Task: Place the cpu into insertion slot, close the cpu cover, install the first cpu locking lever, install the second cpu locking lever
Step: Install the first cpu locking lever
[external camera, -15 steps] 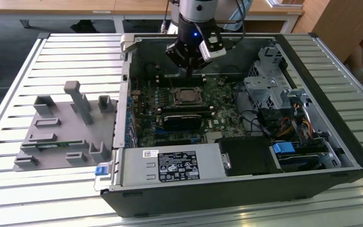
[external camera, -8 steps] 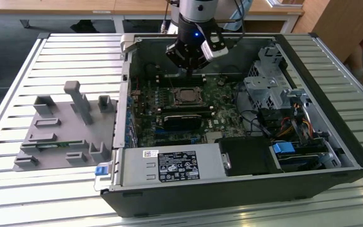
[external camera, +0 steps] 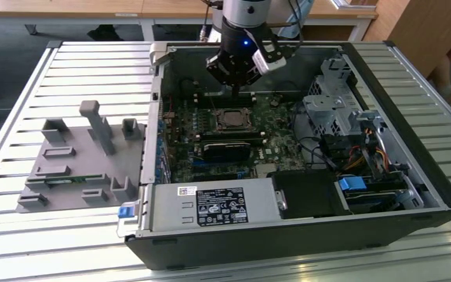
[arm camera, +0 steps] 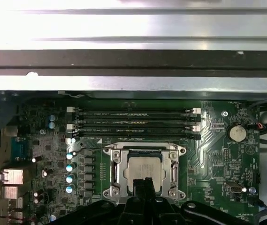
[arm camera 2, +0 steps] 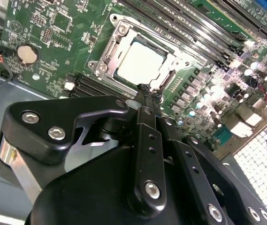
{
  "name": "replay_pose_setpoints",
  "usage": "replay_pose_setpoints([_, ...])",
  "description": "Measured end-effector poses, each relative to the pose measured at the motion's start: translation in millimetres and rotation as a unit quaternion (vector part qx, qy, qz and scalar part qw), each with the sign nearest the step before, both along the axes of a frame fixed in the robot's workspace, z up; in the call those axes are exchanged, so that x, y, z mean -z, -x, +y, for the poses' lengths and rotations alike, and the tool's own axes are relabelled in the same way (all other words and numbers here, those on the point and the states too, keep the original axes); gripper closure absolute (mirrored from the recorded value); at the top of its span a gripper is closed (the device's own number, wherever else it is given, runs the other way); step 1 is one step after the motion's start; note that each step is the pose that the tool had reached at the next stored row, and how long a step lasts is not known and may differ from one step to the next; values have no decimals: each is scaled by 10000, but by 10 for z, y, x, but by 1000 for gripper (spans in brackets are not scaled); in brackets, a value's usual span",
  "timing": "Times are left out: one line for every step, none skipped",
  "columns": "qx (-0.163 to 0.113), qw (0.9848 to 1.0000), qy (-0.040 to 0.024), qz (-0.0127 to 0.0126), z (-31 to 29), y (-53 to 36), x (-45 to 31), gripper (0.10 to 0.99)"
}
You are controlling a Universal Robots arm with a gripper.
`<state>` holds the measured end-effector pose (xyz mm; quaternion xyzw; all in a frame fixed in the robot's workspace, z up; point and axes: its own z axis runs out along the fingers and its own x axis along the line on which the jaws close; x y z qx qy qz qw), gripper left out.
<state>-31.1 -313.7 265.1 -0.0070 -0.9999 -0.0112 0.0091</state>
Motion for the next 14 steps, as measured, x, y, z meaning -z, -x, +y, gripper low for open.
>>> replay_pose_setpoints([-6,10000,0,-3,0,6,1,973])
replay_pose_setpoints([-8,10000,0,-7,0,17,1,973])
replay_pose_setpoints([-8,10000,-1,-12,0,32,2,973])
replay_pose_setpoints([-8,10000,0,-18,0,49,1,973])
replay_pose_setpoints([-9,10000,0,-24,0,68,1,973])
replay_pose_setpoints([-8,10000,0,-29,0,86,1,973])
replay_pose_setpoints([-8,10000,0,-34,0,102,2,973])
replay_pose_setpoints([-8,10000,0,-38,0,116,2,973])
replay_pose_setpoints([-8,10000,0,-41,0,126,1,973])
replay_pose_setpoints([-9,10000,1,-44,0,136,1,973])
replay_pose_setpoints([-10,10000,0,-48,0,146,1,973])
replay_pose_setpoints([-11,10000,0,-52,0,156,1,973])
replay_pose_setpoints([-12,10000,0,-57,0,165,1,973])
replay_pose_setpoints([-12,10000,0,-62,0,173,1,973])
